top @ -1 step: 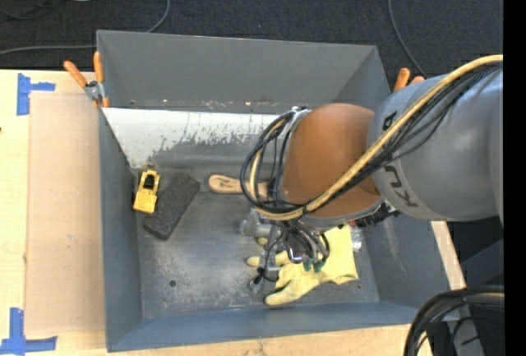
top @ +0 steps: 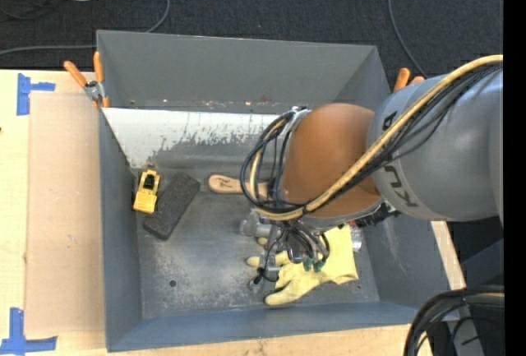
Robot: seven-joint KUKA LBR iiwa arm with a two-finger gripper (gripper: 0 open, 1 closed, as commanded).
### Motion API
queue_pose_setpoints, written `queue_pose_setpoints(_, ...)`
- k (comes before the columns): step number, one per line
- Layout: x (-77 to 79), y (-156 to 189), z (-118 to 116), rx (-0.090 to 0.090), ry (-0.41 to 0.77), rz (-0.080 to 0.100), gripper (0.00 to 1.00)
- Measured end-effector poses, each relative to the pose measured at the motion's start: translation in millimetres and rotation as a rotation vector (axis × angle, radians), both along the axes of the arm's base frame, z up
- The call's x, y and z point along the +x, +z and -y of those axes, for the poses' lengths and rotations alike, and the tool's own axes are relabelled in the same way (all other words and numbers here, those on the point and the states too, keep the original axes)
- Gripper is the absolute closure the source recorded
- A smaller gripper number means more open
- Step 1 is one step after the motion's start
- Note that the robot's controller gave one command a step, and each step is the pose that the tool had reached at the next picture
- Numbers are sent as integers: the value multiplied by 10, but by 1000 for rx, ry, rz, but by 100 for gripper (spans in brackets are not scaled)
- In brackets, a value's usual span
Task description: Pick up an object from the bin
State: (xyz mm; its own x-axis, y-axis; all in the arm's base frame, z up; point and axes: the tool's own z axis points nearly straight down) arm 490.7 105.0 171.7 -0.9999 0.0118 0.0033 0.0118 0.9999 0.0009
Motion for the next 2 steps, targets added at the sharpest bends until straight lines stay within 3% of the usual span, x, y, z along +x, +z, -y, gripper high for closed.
queue_pose_setpoints(1, -10, -28, 31, 0, 32, 2, 0)
queue_pose_setpoints(2, 29, -32, 125, -3, 139, -9, 0)
